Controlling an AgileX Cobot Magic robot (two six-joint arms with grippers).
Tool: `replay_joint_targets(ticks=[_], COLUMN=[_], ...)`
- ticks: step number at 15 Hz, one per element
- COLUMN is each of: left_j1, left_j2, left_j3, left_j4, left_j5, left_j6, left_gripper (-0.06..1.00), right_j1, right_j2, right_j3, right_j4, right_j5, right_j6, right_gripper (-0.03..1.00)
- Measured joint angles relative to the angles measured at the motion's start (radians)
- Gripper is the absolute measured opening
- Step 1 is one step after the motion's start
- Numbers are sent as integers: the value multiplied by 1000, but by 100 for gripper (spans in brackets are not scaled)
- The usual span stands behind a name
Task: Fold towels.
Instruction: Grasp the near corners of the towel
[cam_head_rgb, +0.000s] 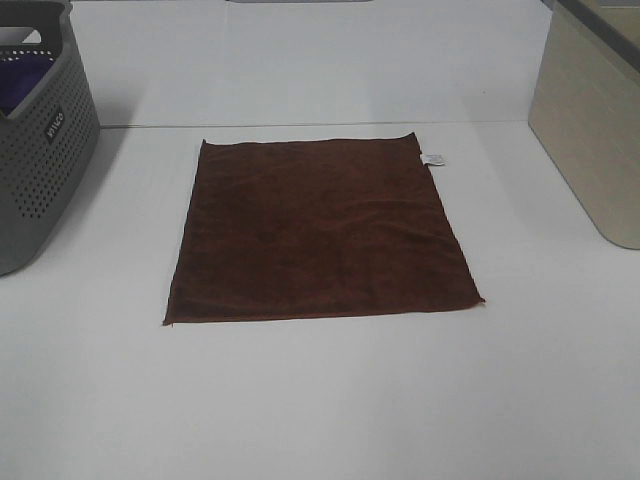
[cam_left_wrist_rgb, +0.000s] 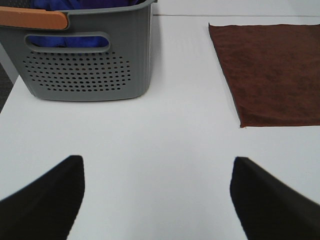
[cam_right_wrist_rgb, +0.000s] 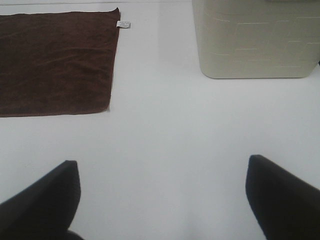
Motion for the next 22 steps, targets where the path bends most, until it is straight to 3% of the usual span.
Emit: replay_joint_targets(ticks=[22], left_j1=[0], left_j2=[0], left_j3=[0], left_j4=[0], left_j5=[0], left_j6=[0], left_gripper=[76], right_j1=[0], right_j2=[0], right_j3=[0], right_j4=[0], right_j5=[0], right_j6=[0], right_gripper=[85])
